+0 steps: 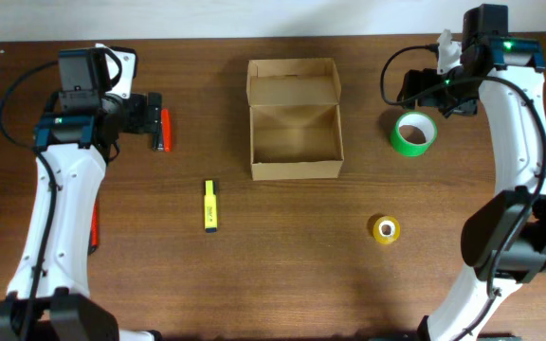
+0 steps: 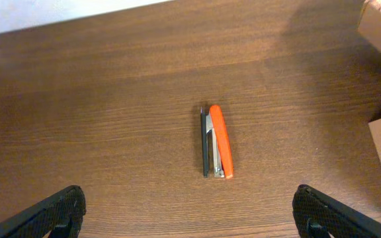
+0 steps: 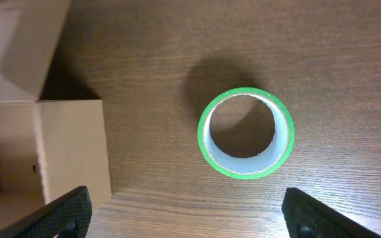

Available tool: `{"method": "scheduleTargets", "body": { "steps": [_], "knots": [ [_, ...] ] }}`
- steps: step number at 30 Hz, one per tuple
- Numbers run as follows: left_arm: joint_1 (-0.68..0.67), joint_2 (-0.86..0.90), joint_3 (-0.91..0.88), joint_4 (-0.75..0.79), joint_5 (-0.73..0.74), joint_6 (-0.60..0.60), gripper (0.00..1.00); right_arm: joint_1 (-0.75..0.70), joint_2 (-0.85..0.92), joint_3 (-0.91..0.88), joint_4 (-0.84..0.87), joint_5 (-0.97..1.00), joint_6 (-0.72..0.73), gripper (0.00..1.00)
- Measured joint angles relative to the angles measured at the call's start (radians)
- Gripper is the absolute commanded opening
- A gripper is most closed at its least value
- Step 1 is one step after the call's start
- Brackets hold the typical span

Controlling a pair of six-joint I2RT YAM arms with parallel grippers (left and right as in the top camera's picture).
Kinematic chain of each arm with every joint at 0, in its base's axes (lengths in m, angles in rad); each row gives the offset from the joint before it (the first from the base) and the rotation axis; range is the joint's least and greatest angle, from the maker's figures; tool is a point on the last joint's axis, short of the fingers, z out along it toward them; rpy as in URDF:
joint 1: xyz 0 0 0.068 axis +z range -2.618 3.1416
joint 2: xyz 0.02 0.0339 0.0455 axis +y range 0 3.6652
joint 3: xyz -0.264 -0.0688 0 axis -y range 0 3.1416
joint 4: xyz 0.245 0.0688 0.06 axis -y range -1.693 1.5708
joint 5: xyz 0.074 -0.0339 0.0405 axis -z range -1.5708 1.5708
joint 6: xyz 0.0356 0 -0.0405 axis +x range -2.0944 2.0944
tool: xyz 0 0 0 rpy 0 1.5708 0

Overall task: Pack container
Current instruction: 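Move the right gripper above the green tape roll, then lower the right gripper and grasp the green tape roll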

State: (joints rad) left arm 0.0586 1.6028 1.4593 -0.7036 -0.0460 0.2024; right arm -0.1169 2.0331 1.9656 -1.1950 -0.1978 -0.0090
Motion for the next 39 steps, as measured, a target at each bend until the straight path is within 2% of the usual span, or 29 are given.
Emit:
{"method": "scheduleTargets", "body": {
  "steps": [16, 28, 39],
  "knots": [
    [0.0, 0.006, 0.0, 0.001, 0.0, 0.0, 1.0, 0.079, 0.128, 0.001, -0.01, 0.07, 0.003, 0.91],
    [0.0, 0.006, 0.0, -0.034, 0.0, 0.0, 1.0, 0.081, 0.219, 0.001, 0.009, 0.082, -0.001, 0.89],
    [0.0, 0.006, 0.0, -0.034, 0.0, 0.0, 1.0, 0.08, 0.259, 0.001, 0.029, 0.086, -0.003, 0.81]
  ]
}}
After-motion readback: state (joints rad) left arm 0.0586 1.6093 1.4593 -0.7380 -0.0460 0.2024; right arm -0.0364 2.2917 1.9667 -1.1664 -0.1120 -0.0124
